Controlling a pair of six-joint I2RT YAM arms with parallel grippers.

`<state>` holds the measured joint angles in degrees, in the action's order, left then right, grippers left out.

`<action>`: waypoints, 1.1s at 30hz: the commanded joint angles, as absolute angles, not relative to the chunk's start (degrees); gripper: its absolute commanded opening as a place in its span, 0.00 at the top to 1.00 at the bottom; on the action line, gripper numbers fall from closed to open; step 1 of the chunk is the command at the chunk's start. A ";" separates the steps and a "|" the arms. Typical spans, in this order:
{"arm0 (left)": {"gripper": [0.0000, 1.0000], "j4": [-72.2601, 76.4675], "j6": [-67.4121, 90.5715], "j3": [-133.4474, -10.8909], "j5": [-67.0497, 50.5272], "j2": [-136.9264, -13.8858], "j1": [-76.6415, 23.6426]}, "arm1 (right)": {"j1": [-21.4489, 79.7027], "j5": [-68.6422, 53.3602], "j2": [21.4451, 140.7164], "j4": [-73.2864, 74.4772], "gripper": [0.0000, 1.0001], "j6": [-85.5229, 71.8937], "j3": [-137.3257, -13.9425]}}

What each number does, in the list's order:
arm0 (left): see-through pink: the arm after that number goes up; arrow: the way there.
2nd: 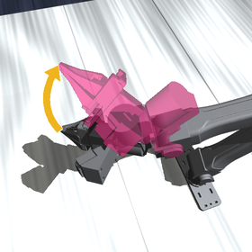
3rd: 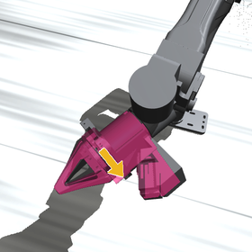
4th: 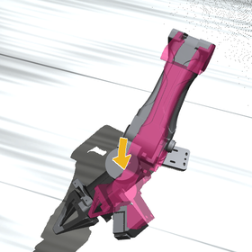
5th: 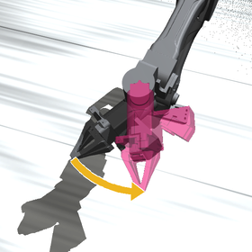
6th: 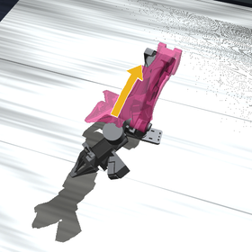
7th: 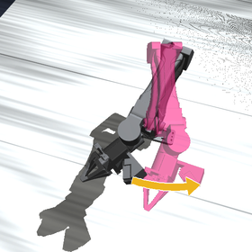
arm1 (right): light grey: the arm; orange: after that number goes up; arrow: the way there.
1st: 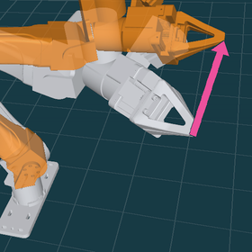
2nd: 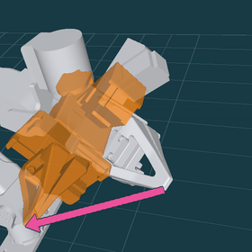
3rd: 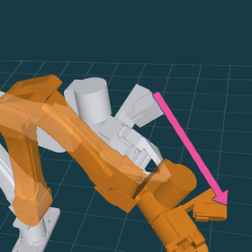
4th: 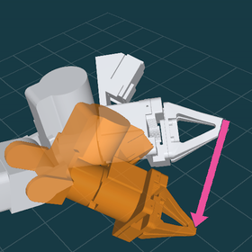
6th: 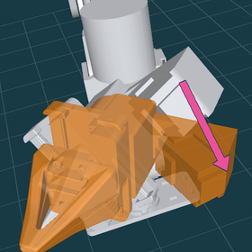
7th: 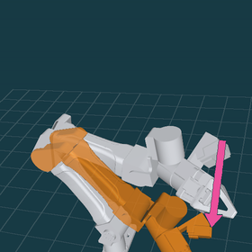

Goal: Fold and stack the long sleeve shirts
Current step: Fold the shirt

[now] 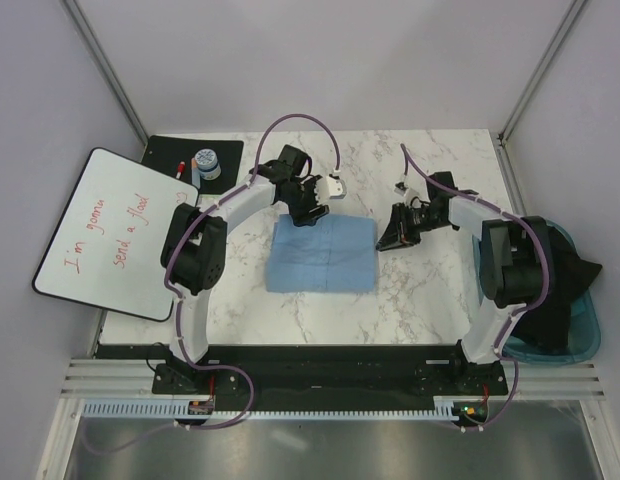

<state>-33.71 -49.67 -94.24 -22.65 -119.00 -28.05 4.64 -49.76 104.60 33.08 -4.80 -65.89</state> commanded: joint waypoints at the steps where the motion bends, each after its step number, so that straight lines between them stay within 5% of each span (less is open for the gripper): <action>1: 0.35 -34.01 -47.81 -96.33 -24.43 -117.86 -27.69 | 4.92 -52.99 105.99 29.09 0.75 -6.42 -64.26; 33: 0.35 -35.33 -48.16 -97.03 -23.38 -118.65 -27.69 | 6.42 -52.65 106.61 28.03 0.76 -5.28 -59.42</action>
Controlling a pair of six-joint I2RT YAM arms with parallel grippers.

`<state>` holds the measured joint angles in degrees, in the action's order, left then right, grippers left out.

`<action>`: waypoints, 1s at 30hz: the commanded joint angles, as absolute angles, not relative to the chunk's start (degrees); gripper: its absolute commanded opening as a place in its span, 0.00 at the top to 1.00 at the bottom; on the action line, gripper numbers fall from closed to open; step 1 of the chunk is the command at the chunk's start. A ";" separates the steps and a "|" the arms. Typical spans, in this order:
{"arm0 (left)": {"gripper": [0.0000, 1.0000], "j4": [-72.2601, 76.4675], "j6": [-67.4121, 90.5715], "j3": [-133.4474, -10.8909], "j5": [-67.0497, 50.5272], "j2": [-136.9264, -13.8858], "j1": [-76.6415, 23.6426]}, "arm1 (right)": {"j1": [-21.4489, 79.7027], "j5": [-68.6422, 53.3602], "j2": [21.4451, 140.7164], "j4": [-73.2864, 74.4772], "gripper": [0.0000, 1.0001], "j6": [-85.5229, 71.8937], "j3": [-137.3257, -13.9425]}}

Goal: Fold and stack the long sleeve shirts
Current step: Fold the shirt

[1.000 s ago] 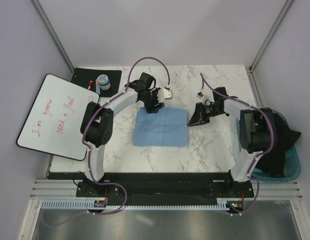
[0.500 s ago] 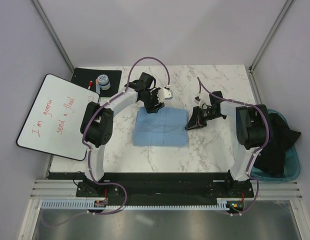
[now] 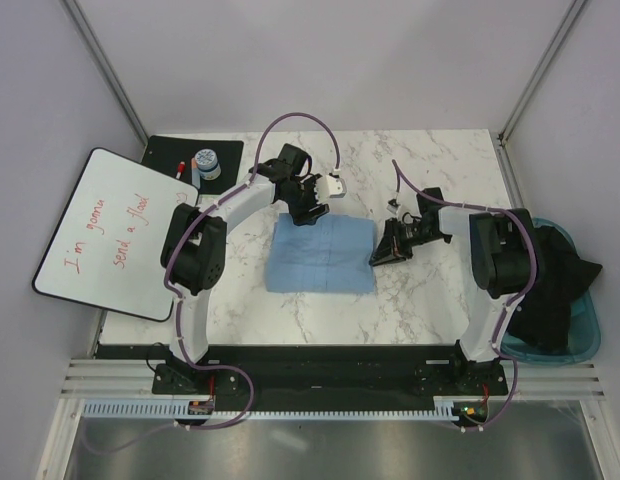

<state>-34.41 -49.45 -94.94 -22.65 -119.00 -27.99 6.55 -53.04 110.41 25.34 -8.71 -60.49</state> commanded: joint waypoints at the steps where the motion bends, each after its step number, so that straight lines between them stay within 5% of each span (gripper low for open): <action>1: 0.35 -35.42 -48.25 -96.94 -23.47 -118.74 -27.69 | 6.42 -52.12 106.35 28.65 0.76 -4.66 -59.24; 14: 0.35 -35.60 -48.69 -96.86 -23.47 -118.83 -27.69 | 7.38 -54.14 107.66 28.92 0.78 -4.39 -60.37; 30: 0.34 -35.86 -49.13 -96.86 -23.82 -119.18 -27.69 | 7.47 -55.20 108.63 24.26 0.68 -9.84 -60.74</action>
